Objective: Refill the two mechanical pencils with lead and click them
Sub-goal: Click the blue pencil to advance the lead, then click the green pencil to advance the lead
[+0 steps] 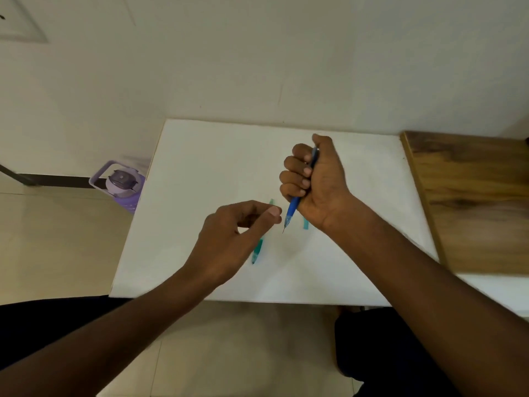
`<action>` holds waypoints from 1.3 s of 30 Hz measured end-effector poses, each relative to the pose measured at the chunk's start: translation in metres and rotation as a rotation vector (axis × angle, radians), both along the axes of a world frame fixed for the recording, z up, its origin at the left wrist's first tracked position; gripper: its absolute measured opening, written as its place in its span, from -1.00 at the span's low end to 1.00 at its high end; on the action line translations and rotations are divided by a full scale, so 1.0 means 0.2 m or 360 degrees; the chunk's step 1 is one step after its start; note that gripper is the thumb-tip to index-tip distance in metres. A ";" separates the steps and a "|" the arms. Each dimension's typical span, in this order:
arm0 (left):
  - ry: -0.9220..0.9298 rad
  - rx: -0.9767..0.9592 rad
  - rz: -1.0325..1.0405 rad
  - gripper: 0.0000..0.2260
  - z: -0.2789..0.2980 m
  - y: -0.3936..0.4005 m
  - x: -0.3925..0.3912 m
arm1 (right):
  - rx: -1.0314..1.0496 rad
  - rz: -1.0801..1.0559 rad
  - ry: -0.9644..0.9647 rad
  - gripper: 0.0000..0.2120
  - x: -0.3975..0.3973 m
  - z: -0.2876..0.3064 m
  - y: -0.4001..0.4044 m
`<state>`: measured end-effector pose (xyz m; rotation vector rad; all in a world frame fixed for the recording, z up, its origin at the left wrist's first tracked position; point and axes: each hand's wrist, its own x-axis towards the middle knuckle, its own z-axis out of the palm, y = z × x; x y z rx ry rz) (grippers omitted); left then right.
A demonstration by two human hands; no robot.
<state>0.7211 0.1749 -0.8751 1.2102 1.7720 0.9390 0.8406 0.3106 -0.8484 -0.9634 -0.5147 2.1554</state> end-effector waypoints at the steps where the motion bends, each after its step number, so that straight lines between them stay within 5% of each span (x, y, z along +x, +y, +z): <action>1: 0.0124 0.0079 -0.0024 -0.74 0.01 0.00 0.00 | -0.0003 0.0004 -0.0071 -0.53 -0.02 -0.01 -0.02; 10: 0.0199 -0.0021 0.0027 -0.84 -0.05 0.04 -0.02 | -0.0013 0.0144 -0.0415 -0.45 -0.08 -0.07 -0.08; 15: 0.0092 -0.0083 0.0149 -0.84 -0.05 0.08 -0.07 | 0.0917 0.0715 -0.1629 -0.51 -0.04 -0.07 -0.04; 19: 0.0126 -0.0089 0.0170 -0.82 -0.07 0.11 -0.08 | 0.1107 0.0707 -0.1620 -0.76 0.01 -0.09 -0.04; 24: 0.0314 -0.0038 0.0033 -0.82 -0.12 0.13 -0.09 | 0.1100 0.0711 -0.1696 -0.76 0.08 -0.09 0.04; 29: 0.0875 -0.0298 -0.0187 -0.68 -0.21 0.13 -0.11 | 0.1433 0.0995 -0.2466 -0.56 0.14 -0.17 0.07; 33: 0.1144 -0.0450 -0.0283 -0.59 -0.25 0.12 -0.05 | 0.1421 0.1118 -0.2524 -0.42 0.12 -0.25 0.04; 39: 0.0842 -0.0422 -0.0203 -0.72 -0.23 0.16 -0.10 | 0.1393 0.1137 -0.2475 -0.39 0.12 -0.30 0.04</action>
